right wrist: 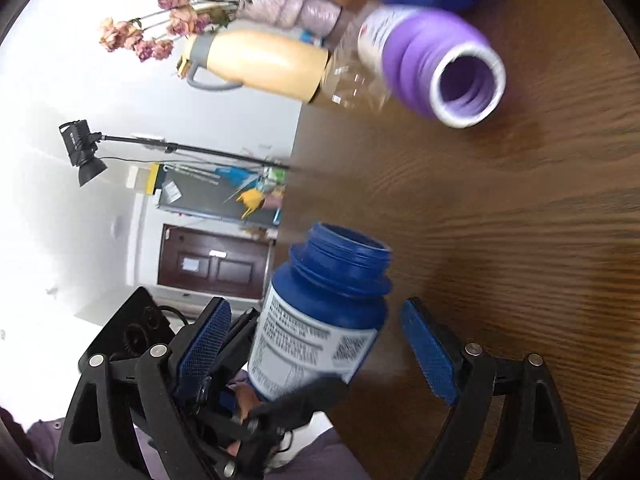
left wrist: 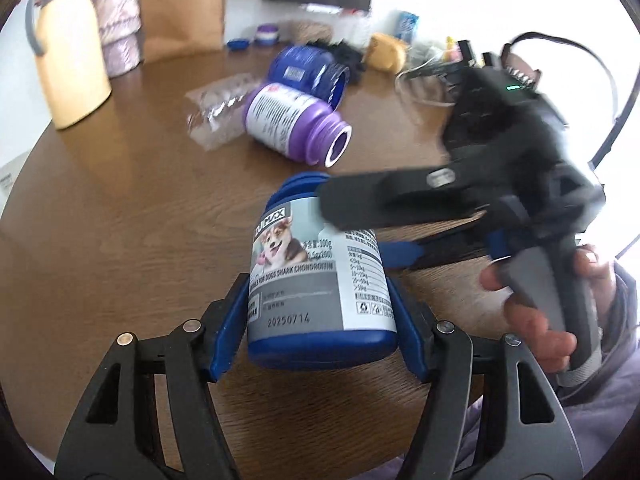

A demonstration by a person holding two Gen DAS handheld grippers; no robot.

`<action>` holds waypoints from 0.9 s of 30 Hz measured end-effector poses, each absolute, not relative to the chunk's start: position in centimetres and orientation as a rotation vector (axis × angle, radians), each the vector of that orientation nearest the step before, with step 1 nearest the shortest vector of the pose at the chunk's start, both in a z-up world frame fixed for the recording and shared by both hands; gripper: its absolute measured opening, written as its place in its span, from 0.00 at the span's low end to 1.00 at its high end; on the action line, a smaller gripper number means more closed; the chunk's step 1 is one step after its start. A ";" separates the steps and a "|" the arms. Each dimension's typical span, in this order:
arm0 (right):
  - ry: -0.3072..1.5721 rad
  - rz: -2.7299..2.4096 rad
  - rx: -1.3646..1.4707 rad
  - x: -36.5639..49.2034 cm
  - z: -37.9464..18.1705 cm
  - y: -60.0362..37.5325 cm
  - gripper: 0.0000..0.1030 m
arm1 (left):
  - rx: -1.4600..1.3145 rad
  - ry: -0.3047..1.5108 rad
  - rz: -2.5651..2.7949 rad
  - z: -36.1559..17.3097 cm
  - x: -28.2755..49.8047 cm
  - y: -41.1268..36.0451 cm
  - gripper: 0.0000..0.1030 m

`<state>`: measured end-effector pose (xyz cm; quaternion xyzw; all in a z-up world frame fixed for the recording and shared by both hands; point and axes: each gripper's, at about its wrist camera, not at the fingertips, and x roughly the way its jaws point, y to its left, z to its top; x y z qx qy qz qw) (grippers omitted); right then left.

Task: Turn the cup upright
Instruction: 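Lift the bottle with the right gripper and rotate it cap-up, then lower the upright bottle onto the table with the right gripper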

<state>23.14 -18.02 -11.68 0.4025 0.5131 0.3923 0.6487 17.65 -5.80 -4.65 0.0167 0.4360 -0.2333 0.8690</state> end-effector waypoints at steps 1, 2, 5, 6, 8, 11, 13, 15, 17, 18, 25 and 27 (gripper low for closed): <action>1.185 0.892 0.907 23.3 -11.8 -17.4 0.87 | 0.034 0.900 -0.507 -4.4 17.5 -5.8 0.60; 1.200 0.888 0.889 23.2 -11.9 -17.1 0.87 | 0.033 0.880 -0.533 -4.1 17.5 -5.8 0.59; 1.169 0.870 0.816 23.1 -10.9 -16.7 0.74 | 0.031 0.906 -0.552 -4.7 18.3 -5.9 0.58; 1.164 0.828 0.765 23.1 -10.4 -16.7 0.74 | 0.022 0.926 -0.564 -5.0 18.8 -5.9 0.58; 1.145 0.793 0.709 23.2 -9.7 -16.9 0.72 | -0.008 0.944 -0.595 -5.1 19.5 -6.1 0.59; 1.073 0.689 0.615 23.3 -7.8 -18.3 0.72 | -0.016 0.918 -0.629 -4.4 20.4 -6.2 0.73; 0.978 0.568 0.488 23.0 -5.5 -19.7 0.71 | -0.029 0.910 -0.600 -4.1 21.1 -5.7 0.76; 0.854 0.407 0.316 22.5 -3.2 -21.0 0.71 | -0.029 0.912 -0.487 -4.2 22.7 -4.7 0.82; 0.782 0.273 0.132 23.1 -2.2 -21.3 0.71 | -0.011 0.898 -0.337 -4.5 24.5 -3.8 0.83; 0.759 0.216 0.063 23.9 -2.3 -21.2 0.71 | -0.011 0.888 -0.299 -4.6 25.1 -3.5 0.83; 0.661 0.019 -0.162 28.3 -3.5 -19.8 0.43 | -0.084 0.864 -0.096 -5.3 30.0 -1.6 0.83; 0.666 0.016 -0.145 29.0 -3.7 -20.0 0.41 | -0.089 0.876 -0.087 -5.7 30.5 -1.5 0.83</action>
